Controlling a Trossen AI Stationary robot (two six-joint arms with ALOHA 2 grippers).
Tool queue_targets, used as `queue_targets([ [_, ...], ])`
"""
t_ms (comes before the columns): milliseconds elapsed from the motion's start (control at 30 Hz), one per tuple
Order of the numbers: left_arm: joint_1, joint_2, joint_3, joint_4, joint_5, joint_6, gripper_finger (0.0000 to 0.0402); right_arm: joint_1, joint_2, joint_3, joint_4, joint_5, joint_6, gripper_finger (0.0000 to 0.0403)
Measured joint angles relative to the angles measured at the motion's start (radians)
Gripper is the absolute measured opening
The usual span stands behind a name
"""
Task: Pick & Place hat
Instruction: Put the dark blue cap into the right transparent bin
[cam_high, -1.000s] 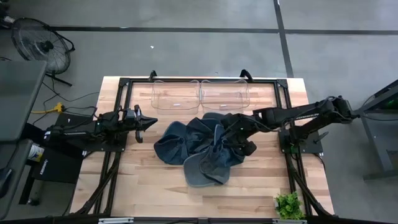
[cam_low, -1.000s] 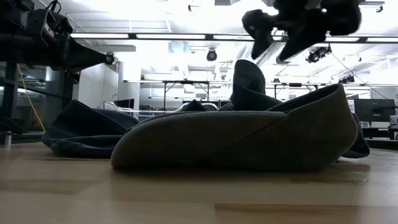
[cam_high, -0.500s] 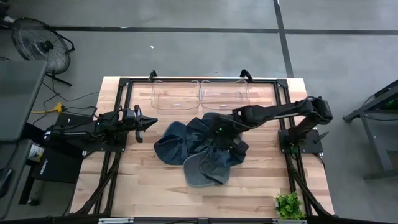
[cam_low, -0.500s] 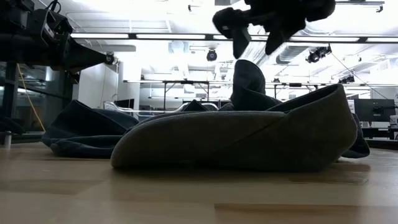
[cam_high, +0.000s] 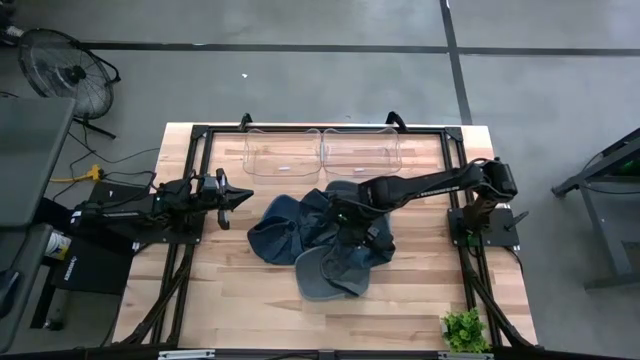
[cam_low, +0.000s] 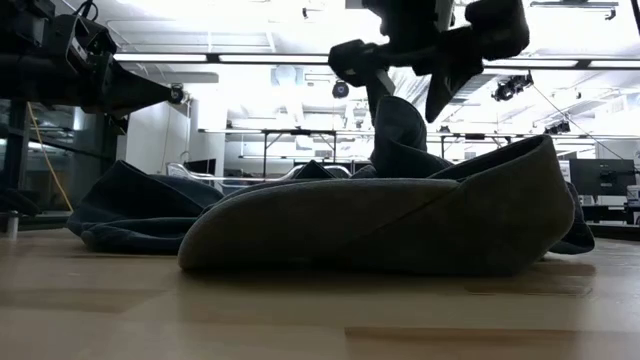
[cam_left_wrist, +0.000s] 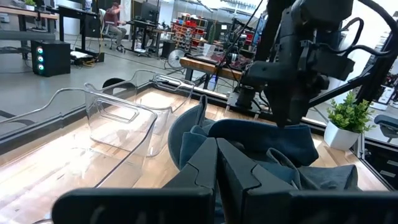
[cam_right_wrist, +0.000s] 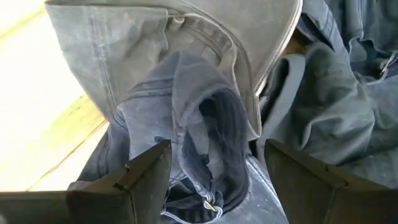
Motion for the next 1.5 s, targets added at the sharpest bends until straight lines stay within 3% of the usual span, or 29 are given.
queue_targets([
  [233, 0.0, 0.0, 0.0, 0.0, 0.0, 0.0, 0.0, 0.001, 0.002, 0.0, 0.017, 0.074, 0.053, 0.026],
  [533, 0.0, 0.0, 0.0, 0.0, 0.0, 0.0, 0.0, 0.001, 0.002, 0.0, 0.021, 0.148, 0.133, 0.0311],
  [800, 0.0, 0.0, 0.0, 0.0, 0.0, 0.0, 0.0, 0.001, 0.002, -0.026, 0.013, 0.035, 0.128, 0.0321],
  [967, 0.0, 0.0, 0.0, 0.0, 0.0, 0.0, 0.0, 0.003, 0.002, -0.07, 0.067, 0.041, 0.103, 0.0321],
  [1233, 0.0, 0.0, 0.0, 0.0, 0.0, 0.0, 0.0, 0.003, 0.002, -0.113, 0.141, 0.049, 0.098, 0.0299],
  [1500, 0.0, 0.0, 0.0, 0.0, 0.0, 0.0, 0.0, -0.002, 0.002, -0.119, 0.146, 0.163, 0.098, 0.0227],
])
